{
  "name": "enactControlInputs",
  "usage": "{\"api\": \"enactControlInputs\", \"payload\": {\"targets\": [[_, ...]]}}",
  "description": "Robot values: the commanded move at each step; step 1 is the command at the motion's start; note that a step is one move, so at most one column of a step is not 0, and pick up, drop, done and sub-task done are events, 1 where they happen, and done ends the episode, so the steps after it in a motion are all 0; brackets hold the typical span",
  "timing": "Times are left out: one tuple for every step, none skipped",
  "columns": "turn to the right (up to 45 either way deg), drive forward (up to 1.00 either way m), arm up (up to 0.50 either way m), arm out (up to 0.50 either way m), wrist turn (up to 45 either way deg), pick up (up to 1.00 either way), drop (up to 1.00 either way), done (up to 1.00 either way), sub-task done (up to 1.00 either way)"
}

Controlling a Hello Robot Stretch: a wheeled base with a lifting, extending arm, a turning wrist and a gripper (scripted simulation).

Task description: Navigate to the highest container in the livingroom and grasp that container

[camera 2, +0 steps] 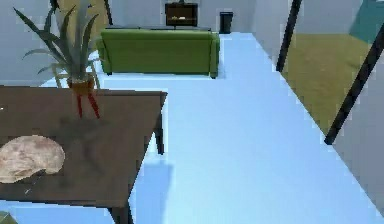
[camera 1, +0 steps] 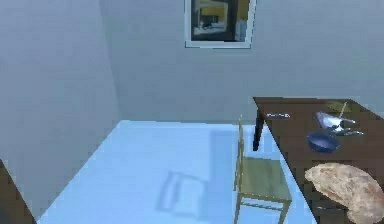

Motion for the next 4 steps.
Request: {"api": "enactControlInputs", "payload": {"targets": [[0.0,0.35,0.0,0.0,0.0,0.0,0.0,0.0,0.0],[-39.0,0.0,0.0,0.0,0.0,0.0,0.0,0.0,0.0],[45.0,0.0,0.0,0.0,0.0,0.0,0.0,0.0,0.0],[27.0,0.0,0.0,0.0,0.0,0.0,0.0,0.0,0.0]]}}
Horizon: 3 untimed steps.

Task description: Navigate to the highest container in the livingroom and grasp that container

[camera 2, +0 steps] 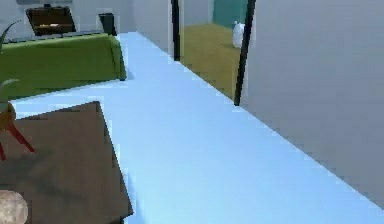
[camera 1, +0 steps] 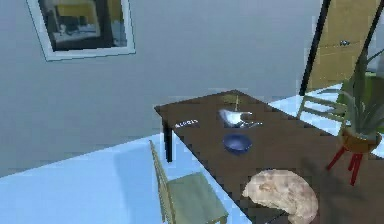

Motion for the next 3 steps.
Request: {"api": "enactControlInputs", "payload": {"targets": [[0.0,0.4,0.0,0.0,0.0,0.0,0.0,0.0,0.0],[-45.0,0.0,0.0,0.0,0.0,0.0,0.0,0.0,0.0],[-21.0,0.0,0.0,0.0,0.0,0.0,0.0,0.0,0.0]]}}
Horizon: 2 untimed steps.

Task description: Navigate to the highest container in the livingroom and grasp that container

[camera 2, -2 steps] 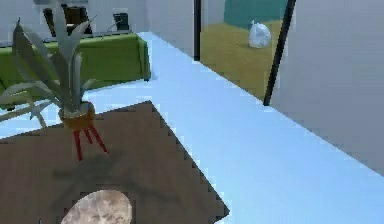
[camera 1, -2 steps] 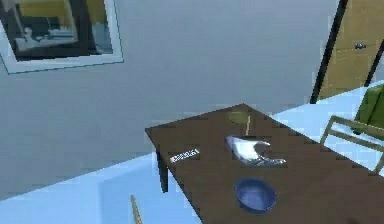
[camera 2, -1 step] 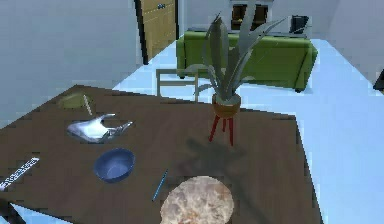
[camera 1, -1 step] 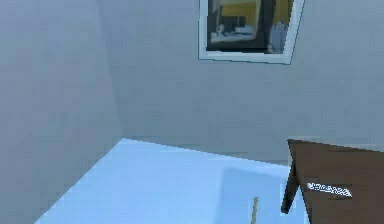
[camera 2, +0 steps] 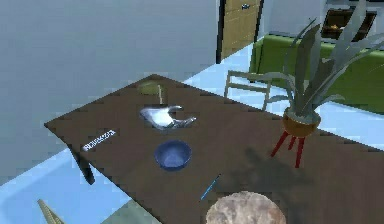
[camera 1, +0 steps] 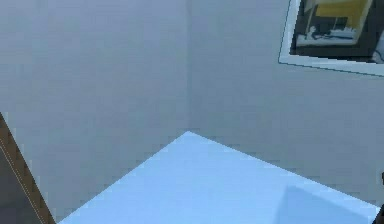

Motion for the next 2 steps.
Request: {"api": "enactControlInputs", "payload": {"targets": [[0.0,0.0,0.5,0.0,0.0,0.0,0.0,0.0,0.0],[0.0,0.0,0.3,0.0,0.0,0.0,0.0,0.0,0.0]]}}
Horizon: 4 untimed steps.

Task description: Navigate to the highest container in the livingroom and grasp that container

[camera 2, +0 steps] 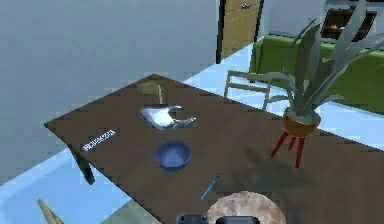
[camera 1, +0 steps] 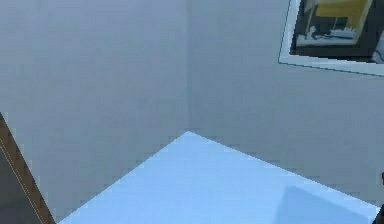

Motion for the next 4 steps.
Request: {"api": "enactControlInputs", "payload": {"targets": [[0.0,0.0,0.0,0.34,0.0,0.0,0.0,0.0,0.0],[0.0,0.0,0.0,0.0,45.0,0.0,0.0,0.0,0.0],[0.0,0.0,0.0,0.0,45.0,0.0,0.0,0.0,0.0],[0.0,0.0,0.0,0.0,45.0,0.0,0.0,0.0,0.0]]}}
